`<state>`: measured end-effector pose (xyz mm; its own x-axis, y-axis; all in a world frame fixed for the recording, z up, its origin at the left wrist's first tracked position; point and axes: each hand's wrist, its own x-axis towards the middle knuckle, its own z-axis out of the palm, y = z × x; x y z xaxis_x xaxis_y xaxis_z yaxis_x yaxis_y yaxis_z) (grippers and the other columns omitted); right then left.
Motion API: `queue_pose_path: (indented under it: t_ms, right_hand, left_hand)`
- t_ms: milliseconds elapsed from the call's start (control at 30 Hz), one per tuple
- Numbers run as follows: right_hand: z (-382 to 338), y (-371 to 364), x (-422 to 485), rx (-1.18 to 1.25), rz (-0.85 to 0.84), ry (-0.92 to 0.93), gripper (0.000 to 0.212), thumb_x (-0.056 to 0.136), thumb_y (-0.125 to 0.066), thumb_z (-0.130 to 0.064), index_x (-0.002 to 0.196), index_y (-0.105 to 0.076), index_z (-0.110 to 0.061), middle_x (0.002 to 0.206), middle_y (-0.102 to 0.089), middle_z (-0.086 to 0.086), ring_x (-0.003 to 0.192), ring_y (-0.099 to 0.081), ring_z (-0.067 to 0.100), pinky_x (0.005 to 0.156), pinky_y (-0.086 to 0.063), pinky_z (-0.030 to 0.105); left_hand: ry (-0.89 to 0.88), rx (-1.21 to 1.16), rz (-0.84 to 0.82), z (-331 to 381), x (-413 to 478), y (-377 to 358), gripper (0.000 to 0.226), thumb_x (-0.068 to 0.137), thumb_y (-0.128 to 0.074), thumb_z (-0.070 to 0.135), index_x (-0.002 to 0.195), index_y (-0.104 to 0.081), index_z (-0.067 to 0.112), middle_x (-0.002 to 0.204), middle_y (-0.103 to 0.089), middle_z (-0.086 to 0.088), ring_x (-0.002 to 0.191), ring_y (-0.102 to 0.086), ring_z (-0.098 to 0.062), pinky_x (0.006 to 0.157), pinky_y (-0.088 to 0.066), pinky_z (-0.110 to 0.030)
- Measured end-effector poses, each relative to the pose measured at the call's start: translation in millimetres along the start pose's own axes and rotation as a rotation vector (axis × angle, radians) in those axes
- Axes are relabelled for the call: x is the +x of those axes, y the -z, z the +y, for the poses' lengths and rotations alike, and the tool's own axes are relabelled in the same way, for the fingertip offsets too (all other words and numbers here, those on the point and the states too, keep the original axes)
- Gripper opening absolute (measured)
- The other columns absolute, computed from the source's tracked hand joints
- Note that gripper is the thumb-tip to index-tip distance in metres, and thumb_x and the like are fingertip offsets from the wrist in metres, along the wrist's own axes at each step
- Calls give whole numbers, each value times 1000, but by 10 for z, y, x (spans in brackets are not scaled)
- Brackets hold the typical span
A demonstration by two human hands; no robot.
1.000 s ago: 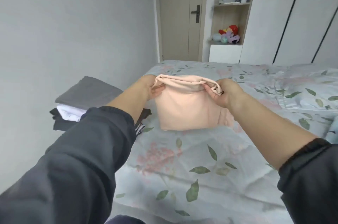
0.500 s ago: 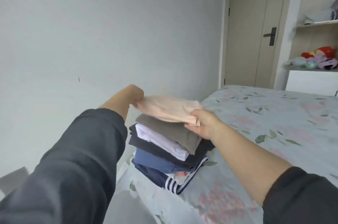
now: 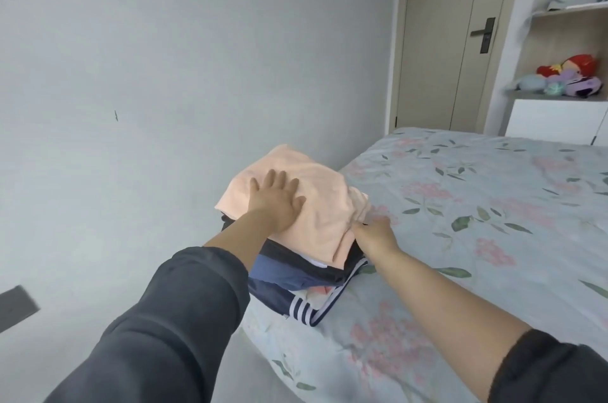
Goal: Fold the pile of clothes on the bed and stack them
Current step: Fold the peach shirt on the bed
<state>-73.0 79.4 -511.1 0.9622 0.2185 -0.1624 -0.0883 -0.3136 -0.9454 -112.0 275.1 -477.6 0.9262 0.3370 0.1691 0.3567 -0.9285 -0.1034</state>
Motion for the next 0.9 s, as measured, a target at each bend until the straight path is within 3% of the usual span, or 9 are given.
queue_pose_path:
  t_ms: [167, 300, 533, 700, 900]
  right_hand:
    - [144, 659, -73, -511, 211, 343, 63, 92, -51, -21, 145, -22, -4, 150, -25, 15, 135, -28, 31, 107, -30, 38]
    - [480, 1436, -228, -1030, 318, 405, 66, 96, -41, -33, 150, -10, -11, 159, 0, 11, 145, -6, 27, 117, -12, 45]
    - [1479, 2810, -850, -1363, 462, 113, 68, 98, -23, -47, 152, 1, -14, 159, 12, 9, 147, 9, 28, 115, 4, 54]
    - [2095, 3623, -1411, -1424, 514, -125, 68, 98, -20, -48, 152, 4, -14, 159, 12, 9, 147, 9, 27, 115, 3, 54]
    - [2692, 4281, -1938, -1379, 574, -369, 70, 98, -25, -50, 152, 0, -14, 160, 9, 8, 147, 7, 25, 115, 1, 53]
  left_hand:
    - [-244, -78, 170, 779, -119, 30, 60, 99, -26, 40, 153, -2, 26, 161, -4, -4, 147, 2, -25, 115, -4, -55]
    - [-434, -101, 215, 1715, -301, 6, 61, 100, -27, 40, 153, 0, 25, 161, -1, -6, 147, 4, -26, 115, 0, -55]
    - [-661, -214, 182, 3411, -931, -247, 62, 100, -27, 42, 152, 4, 29, 160, 11, -4, 146, 16, -26, 113, 9, -56]
    - [-771, -274, 137, 4409, -1490, -396, 62, 99, -27, 45, 152, 5, 33, 160, 16, 0, 145, 21, -24, 112, 13, -56]
    - [-842, -305, 7, 5109, -1901, -735, 61, 100, -23, 47, 151, 8, 34, 159, 18, 1, 144, 23, -24, 112, 13, -56]
